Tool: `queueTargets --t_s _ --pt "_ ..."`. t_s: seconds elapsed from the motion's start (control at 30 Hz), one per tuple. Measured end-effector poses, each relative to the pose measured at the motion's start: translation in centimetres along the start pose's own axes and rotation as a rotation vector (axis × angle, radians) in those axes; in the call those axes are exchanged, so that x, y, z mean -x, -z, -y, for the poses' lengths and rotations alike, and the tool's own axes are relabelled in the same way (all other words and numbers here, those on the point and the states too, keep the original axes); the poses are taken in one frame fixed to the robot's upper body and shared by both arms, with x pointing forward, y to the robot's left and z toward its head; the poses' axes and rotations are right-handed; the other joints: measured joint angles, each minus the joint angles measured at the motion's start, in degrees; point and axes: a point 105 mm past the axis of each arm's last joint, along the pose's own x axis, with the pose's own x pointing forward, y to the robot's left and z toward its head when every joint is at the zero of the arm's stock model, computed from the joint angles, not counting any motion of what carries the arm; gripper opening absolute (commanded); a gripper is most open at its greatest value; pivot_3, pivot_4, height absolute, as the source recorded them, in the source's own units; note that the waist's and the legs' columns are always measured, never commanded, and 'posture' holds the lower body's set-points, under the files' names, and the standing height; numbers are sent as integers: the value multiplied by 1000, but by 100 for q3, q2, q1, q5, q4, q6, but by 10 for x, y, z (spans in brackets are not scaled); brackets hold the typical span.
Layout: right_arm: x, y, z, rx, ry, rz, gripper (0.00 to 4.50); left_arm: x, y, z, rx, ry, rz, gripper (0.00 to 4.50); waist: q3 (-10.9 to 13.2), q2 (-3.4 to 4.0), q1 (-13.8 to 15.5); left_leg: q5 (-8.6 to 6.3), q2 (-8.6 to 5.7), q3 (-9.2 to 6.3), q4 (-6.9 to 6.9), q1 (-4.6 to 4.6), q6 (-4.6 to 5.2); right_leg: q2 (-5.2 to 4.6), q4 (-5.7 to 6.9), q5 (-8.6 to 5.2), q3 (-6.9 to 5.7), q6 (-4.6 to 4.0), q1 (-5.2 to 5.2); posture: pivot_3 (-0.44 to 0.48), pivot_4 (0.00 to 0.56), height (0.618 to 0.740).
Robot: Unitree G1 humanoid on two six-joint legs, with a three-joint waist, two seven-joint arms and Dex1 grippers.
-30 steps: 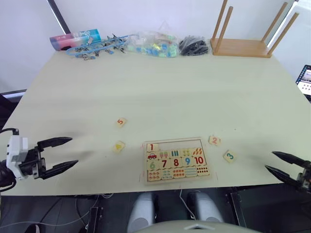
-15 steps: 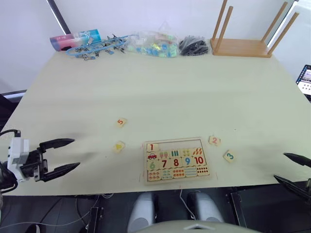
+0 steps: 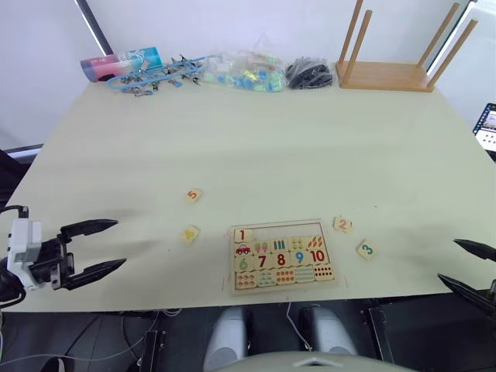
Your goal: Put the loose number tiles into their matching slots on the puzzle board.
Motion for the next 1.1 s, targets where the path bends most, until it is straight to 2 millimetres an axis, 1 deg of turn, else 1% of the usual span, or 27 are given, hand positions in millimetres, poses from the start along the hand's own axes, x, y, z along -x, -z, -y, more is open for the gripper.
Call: queueTargets --t_s 0.47,0.8,1.1 --pt "-3 -2 1 14 -6 12 4413 -5 -6 2 -7 26 17 4500 0 3 -2 0 -1 1 0 1 0 1 0 0 1 0 0 0 150 737" --pt "-5 -3 1 16 -14 19 4413 -4 -6 5 -4 32 14 4500 0 6 1 0 -2 1 0 1 0 1 0 0 1 0 1 0 150 737" --pt "-6 -5 2 21 -15 26 4413 -5 -7 4 -11 33 17 4500 0 6 0 0 -7 2 1 1 0 1 0 0 1 0 1 0 150 737"
